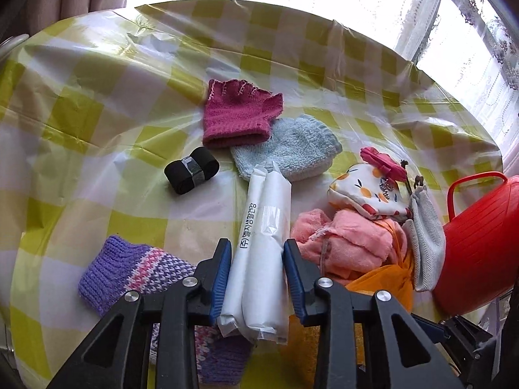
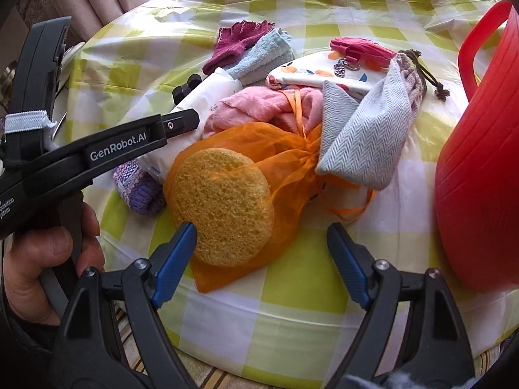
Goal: Organize soft objects
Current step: 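Grasp the white wrapped packet with the left tool while the right tool grasps the orange mesh sponge bag, then carry the white packet and sponge bag into the purple box and open both tools, then move both open tools back over the pile on the table, then grasp the purple knit mitten with the left tool while the right tool grasps the grey herringbone drawstring bag, then carry the purple mitten and grey bag into the purple box and open both tools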
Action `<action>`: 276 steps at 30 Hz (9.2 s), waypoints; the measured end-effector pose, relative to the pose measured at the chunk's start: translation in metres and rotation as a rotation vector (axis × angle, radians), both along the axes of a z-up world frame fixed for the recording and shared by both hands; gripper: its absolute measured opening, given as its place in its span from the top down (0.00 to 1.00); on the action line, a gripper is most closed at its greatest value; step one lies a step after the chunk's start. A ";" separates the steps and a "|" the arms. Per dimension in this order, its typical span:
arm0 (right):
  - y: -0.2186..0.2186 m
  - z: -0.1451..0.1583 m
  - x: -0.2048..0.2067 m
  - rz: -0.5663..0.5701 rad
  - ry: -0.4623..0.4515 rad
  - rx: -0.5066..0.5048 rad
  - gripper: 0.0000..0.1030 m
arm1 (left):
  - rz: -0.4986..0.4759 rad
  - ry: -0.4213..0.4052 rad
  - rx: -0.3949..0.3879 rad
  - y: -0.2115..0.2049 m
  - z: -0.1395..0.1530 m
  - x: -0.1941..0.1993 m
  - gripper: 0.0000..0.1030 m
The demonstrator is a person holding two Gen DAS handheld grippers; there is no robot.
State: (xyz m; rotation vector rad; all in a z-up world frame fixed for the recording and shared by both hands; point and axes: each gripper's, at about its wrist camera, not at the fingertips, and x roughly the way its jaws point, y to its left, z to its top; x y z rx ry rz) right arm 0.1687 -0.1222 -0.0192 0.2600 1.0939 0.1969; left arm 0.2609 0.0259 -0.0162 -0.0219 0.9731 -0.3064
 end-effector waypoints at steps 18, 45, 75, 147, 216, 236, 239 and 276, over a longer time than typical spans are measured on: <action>0.025 0.013 0.000 0.053 -0.087 0.016 0.61 | 0.136 -0.078 -0.148 0.039 0.013 -0.035 0.72; -0.007 0.060 -0.099 0.114 -0.160 0.073 0.81 | 0.122 -0.122 -0.226 0.027 0.043 -0.151 0.72; -0.236 0.106 -0.227 -0.363 -0.200 -0.270 0.81 | -0.331 -0.079 -0.214 -0.158 0.070 -0.238 0.72; -0.183 0.103 -0.212 -0.157 -0.236 -0.330 0.18 | -0.183 -0.322 -0.059 -0.131 0.078 -0.204 0.26; -0.021 0.001 0.025 -0.406 -0.065 -0.391 0.61 | 0.306 -0.051 -0.156 0.065 -0.015 -0.051 0.69; -0.019 0.039 -0.034 -0.222 -0.209 -0.253 0.92 | 0.286 -0.121 -0.181 0.064 0.002 -0.075 0.82; -0.023 0.042 -0.045 -0.196 -0.199 -0.247 0.92 | 0.280 -0.130 -0.192 0.064 0.005 -0.082 0.83; -0.063 0.021 -0.082 -0.013 0.080 -0.306 0.43 | 0.265 0.118 -0.233 0.047 -0.015 -0.104 0.35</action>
